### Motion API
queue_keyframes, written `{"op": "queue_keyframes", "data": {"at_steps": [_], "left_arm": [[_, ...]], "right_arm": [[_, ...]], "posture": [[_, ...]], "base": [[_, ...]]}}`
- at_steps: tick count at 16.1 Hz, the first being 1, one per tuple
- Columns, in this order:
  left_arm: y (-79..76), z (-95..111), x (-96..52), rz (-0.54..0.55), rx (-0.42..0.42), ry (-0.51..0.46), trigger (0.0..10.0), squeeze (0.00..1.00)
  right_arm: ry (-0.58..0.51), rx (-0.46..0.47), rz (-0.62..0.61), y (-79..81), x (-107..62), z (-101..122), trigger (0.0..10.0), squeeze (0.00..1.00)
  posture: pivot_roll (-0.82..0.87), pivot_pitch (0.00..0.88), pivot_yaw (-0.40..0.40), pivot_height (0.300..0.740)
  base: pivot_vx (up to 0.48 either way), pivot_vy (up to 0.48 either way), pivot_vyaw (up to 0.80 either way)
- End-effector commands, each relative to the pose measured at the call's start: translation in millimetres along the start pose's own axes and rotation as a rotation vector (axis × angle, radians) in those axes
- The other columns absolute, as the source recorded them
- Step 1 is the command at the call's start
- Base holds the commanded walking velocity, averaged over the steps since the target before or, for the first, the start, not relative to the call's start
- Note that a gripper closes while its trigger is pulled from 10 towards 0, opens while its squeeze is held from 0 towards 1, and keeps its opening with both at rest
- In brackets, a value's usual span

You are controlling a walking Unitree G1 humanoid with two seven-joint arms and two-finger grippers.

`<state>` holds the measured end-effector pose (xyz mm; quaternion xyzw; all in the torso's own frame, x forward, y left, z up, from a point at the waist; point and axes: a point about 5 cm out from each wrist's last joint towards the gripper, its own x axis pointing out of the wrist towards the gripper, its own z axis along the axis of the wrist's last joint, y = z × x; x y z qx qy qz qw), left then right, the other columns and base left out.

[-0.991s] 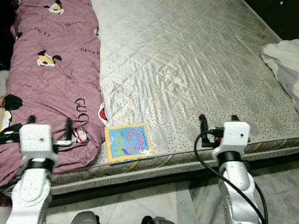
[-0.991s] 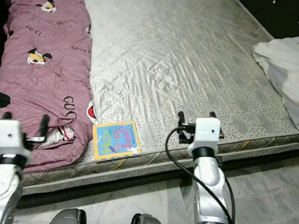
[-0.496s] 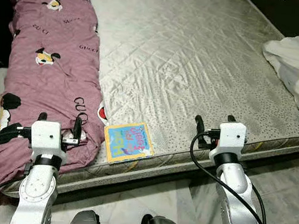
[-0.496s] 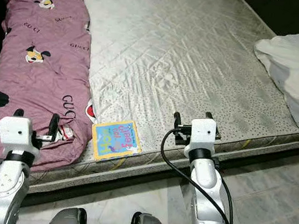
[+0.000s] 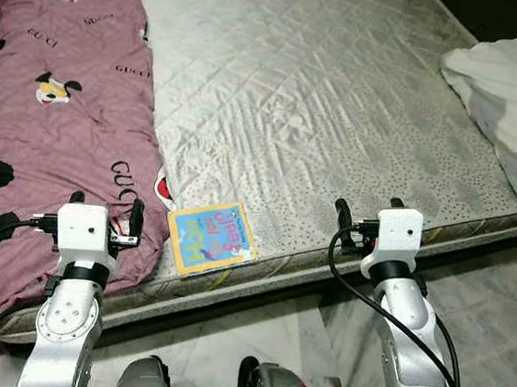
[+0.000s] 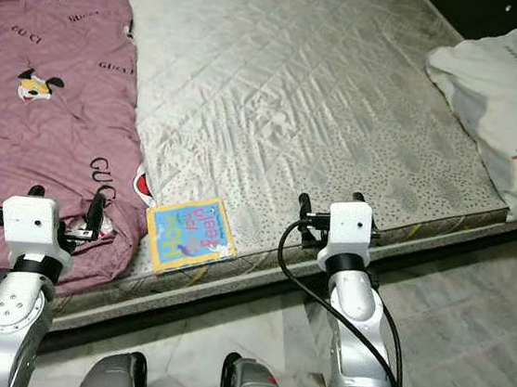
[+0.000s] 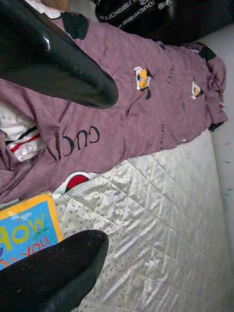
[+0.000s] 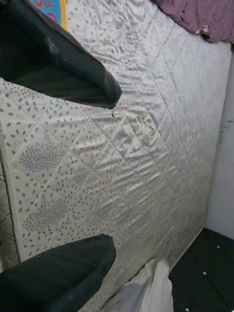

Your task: Clean up the room

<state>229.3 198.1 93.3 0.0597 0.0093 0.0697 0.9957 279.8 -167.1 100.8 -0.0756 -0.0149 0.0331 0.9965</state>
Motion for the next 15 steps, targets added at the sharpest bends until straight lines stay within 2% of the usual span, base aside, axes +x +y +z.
{"op": "queue_keyframes", "data": {"at_steps": [1,5,11,14,15], "left_arm": [[1.5,2.6,-0.9,-0.006,0.001,-0.002,10.0,0.0],[2.3,1.9,-0.1,-0.008,0.0,0.005,10.0,0.0],[2.4,1.1,0.3,-0.01,0.001,0.01,10.0,0.0],[2.6,1.4,0.2,-0.009,0.0,0.009,10.0,0.0],[0.8,5.5,0.7,-0.025,0.029,-0.018,10.0,0.0]], "right_arm": [[-0.01,0.006,0.001,-0.2,-0.4,4.0,10.0,0.0],[-0.004,0.01,0.002,0.7,0.0,3.3,10.0,0.0],[-0.002,-0.001,0.024,3.4,0.1,3.1,10.0,0.0],[-0.001,0.002,0.026,3.8,-0.1,2.8,10.0,0.0],[-0.001,0.002,0.027,3.9,-0.2,2.8,10.0,0.0]], "posture": [[0.03,0.213,-0.037,0.74],[0.03,0.211,-0.033,0.74],[0.03,0.204,-0.032,0.736],[0.03,0.204,-0.032,0.681],[0.03,0.203,-0.032,0.671]], "base": [[0.0,0.0,0.0],[0.0,0.0,-0.71],[0.0,0.0,0.0],[0.0,0.0,0.0],[0.0,0.0,0.0]]}}
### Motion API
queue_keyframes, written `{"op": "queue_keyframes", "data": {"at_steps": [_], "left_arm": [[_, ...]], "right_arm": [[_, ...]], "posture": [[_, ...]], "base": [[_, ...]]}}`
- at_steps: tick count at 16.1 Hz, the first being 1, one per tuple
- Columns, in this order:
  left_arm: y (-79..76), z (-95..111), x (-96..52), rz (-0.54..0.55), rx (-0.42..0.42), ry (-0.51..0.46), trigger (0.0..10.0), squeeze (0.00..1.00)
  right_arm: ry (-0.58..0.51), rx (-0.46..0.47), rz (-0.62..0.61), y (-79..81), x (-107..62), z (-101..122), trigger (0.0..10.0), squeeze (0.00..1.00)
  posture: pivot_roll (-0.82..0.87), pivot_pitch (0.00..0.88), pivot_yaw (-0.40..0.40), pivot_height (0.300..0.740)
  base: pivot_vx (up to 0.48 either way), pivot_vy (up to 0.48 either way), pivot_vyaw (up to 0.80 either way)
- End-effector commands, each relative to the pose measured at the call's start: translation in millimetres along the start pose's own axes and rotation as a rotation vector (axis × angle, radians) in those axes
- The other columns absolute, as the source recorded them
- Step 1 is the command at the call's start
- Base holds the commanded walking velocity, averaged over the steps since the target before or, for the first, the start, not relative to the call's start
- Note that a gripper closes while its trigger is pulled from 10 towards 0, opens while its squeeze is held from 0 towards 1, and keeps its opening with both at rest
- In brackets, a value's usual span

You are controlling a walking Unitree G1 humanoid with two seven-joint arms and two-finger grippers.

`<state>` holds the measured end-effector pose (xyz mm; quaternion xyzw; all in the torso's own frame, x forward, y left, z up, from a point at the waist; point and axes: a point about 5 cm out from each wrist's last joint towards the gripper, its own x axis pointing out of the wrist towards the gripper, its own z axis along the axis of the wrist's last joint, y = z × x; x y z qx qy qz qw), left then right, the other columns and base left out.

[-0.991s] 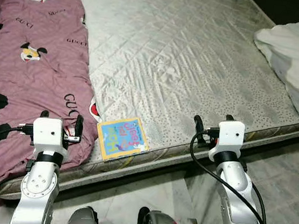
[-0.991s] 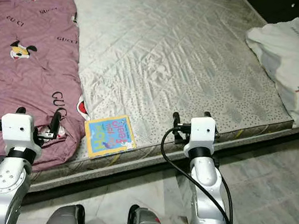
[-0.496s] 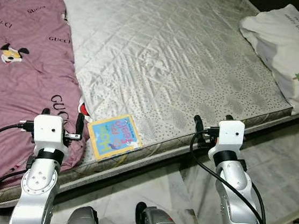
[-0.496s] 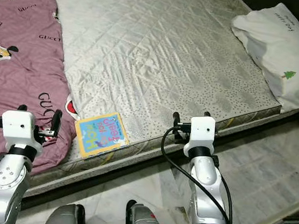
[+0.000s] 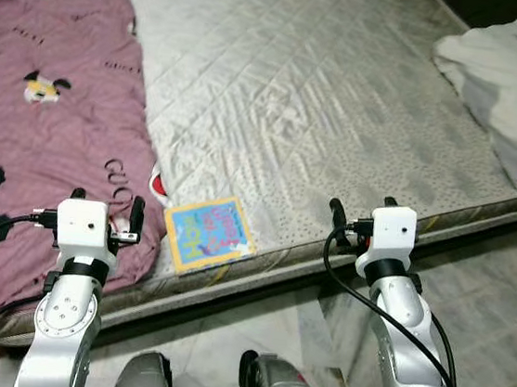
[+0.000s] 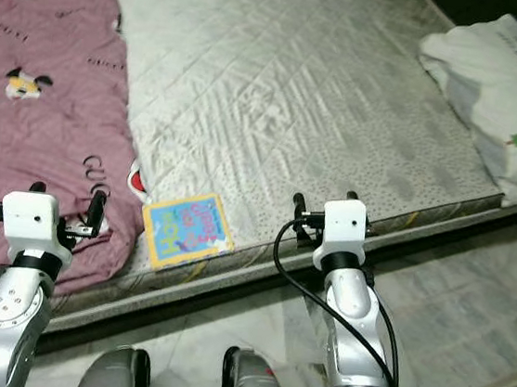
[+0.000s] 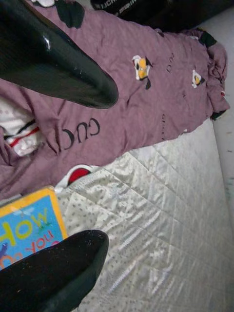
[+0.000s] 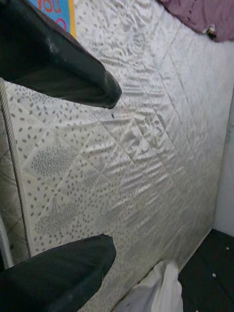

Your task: Clean up the room

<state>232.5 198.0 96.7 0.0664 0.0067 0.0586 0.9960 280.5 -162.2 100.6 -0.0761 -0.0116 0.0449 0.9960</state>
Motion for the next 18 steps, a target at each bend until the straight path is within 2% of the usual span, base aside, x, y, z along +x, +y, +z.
{"op": "queue_keyframes", "data": {"at_steps": [1,6,10,18], "left_arm": [[-1.9,5.8,-2.0,-0.021,0.041,-0.034,10.0,0.0],[1.8,3.7,-1.2,0.016,0.015,-0.016,10.0,0.0],[4.1,3.8,-0.6,0.049,0.039,-0.012,10.0,0.0],[6.4,5.1,-0.9,0.061,0.019,-0.016,10.0,0.0]], "right_arm": [[-0.006,0.003,0.004,-1.1,-1.3,2.2,10.0,0.0],[-0.011,0.001,0.009,-1.9,0.4,3.1,10.0,0.0],[-0.009,0.001,0.01,-2.5,1.7,3.1,10.0,0.0],[-0.004,-0.017,0.028,-0.1,3.0,2.6,10.0,0.0]], "posture": [[0.03,0.204,-0.033,0.661],[0.03,0.207,-0.037,0.608],[0.03,0.209,-0.039,0.608],[0.03,0.218,-0.042,0.608]], "base": [[0.0,0.0,0.0],[0.0,0.0,0.0],[0.0,0.0,0.0],[0.0,0.0,0.07]]}}
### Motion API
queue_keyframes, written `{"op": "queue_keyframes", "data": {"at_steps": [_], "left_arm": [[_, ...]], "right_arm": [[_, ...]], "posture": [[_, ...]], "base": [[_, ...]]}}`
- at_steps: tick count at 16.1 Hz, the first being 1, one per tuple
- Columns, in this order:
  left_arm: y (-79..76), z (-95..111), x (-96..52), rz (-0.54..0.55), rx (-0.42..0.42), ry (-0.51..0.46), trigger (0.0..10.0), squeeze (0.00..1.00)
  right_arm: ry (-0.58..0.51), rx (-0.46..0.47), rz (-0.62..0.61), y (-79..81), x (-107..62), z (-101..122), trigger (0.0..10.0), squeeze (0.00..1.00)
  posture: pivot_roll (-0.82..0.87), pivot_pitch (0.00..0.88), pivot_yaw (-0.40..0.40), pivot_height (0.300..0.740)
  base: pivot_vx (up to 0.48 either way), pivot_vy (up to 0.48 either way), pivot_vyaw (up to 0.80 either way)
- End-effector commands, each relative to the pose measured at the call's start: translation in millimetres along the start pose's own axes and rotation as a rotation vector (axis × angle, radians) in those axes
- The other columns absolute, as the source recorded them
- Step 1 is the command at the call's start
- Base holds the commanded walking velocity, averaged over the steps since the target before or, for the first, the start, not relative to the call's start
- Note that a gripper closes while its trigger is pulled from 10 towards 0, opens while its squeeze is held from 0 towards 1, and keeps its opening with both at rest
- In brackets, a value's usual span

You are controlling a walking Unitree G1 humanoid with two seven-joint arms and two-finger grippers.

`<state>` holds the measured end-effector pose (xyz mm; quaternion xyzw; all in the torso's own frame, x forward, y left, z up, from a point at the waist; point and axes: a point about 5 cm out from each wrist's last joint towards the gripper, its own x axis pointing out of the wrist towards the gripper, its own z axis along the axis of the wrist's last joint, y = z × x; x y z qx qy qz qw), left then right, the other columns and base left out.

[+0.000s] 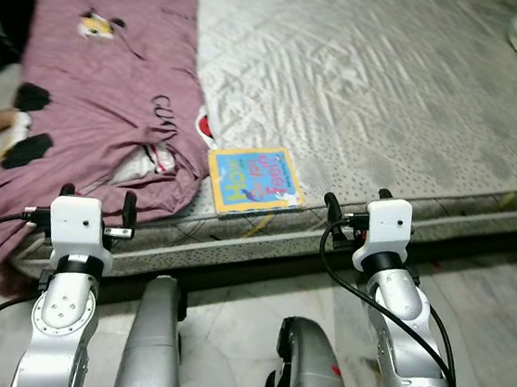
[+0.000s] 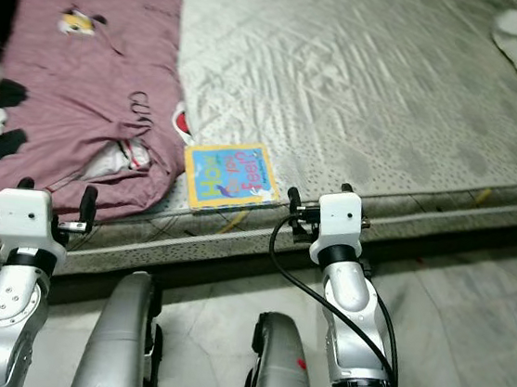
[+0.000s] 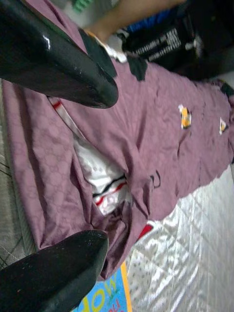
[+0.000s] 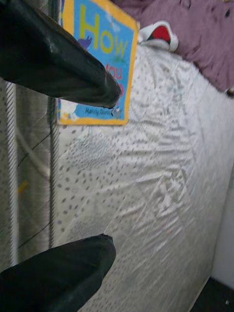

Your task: Clean up the room

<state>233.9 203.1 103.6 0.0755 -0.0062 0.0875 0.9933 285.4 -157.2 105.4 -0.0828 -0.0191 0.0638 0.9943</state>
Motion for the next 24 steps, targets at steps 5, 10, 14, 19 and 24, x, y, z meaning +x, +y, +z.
{"op": "queue_keyframes", "data": {"at_steps": [5,10,14,19,24], "left_arm": [[-1.6,0.1,-1.4,-0.015,-0.006,0.001,10.0,0.0],[-3.7,0.9,-0.3,-0.034,-0.016,-0.003,10.0,0.0],[-3.6,0.1,-0.2,-0.035,-0.016,0.001,10.0,0.0],[-2.8,0.6,3.2,-0.033,-0.02,0.006,10.0,0.0],[-6.4,3.3,21.4,-0.023,-0.069,0.011,10.0,0.0]], "right_arm": [[0.015,-0.003,-0.007,-4.1,-0.9,-2.8,10.0,0.0],[0.014,-0.005,-0.005,-4.3,0.0,-2.6,10.0,0.0],[0.014,-0.005,-0.005,-3.9,0.3,-2.8,10.0,0.0],[0.014,-0.005,-0.002,-3.7,0.3,-3.4,10.0,0.0],[0.019,0.011,0.004,-3.2,-0.6,-4.9,10.0,0.0]], "posture": [[0.03,0.222,-0.046,0.608],[0.03,0.221,-0.044,0.608],[0.03,0.217,-0.044,0.608],[0.03,0.208,-0.044,0.608],[0.03,0.205,-0.046,0.579]], "base": [[0.157,0.0,0.32],[0.319,0.0,0.0],[0.403,0.0,0.0],[0.115,0.0,0.0],[0.0,0.0,0.0]]}}
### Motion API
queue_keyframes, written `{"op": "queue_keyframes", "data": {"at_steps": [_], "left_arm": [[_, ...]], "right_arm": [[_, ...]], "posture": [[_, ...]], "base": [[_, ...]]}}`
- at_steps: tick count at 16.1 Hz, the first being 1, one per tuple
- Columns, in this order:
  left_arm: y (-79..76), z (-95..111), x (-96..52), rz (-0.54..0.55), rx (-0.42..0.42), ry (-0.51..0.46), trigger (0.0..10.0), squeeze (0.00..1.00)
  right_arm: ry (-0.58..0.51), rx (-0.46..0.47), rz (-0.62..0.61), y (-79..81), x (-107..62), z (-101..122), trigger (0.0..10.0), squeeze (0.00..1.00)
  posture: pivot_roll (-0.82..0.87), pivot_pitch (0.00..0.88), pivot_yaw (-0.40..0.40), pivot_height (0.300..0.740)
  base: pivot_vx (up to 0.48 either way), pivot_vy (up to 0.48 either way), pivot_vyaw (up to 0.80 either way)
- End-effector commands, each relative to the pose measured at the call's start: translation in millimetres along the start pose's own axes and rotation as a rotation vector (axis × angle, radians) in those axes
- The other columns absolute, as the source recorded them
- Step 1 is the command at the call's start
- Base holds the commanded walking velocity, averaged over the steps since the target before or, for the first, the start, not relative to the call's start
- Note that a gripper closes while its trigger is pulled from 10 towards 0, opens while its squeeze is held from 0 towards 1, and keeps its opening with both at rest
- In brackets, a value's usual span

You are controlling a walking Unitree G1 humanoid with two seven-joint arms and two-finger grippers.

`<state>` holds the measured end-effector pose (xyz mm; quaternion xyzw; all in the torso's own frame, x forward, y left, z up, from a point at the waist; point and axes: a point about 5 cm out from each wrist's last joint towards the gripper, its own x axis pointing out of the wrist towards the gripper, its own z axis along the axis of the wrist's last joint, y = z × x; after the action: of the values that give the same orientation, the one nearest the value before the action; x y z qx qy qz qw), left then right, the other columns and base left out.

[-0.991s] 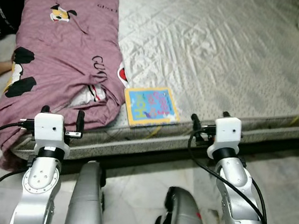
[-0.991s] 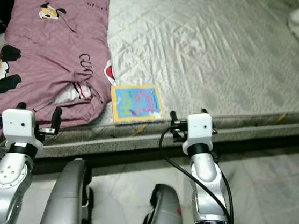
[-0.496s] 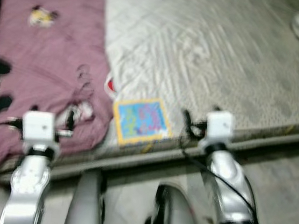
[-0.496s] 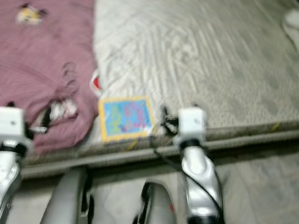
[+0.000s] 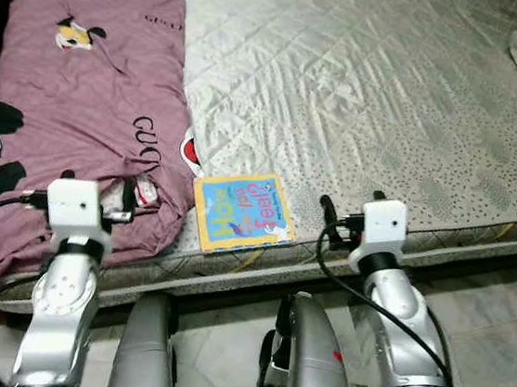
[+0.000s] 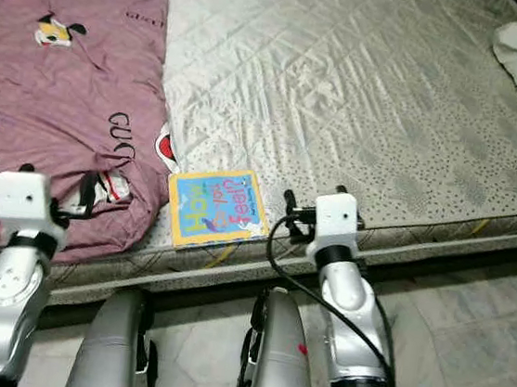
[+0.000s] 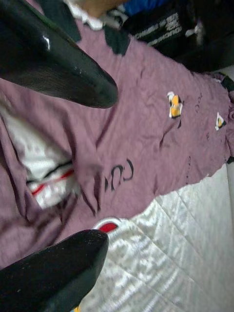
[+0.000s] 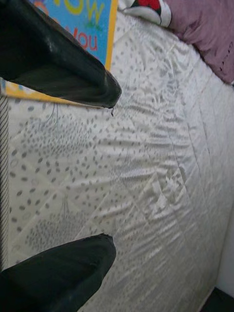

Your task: Clean up the room

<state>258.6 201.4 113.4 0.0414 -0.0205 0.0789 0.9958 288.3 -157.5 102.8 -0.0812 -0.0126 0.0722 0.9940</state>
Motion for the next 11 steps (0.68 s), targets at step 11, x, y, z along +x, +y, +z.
{"op": "queue_keyframes", "data": {"at_steps": [11], "left_arm": [[-68.7,-12.7,52.4,-0.212,-0.217,0.189,10.0,0.0]], "right_arm": [[0.006,0.002,-0.017,-3.6,-5.9,0.7,10.0,0.0]], "posture": [[-0.03,0.228,-0.048,0.551]], "base": [[0.0,0.0,0.0]]}}
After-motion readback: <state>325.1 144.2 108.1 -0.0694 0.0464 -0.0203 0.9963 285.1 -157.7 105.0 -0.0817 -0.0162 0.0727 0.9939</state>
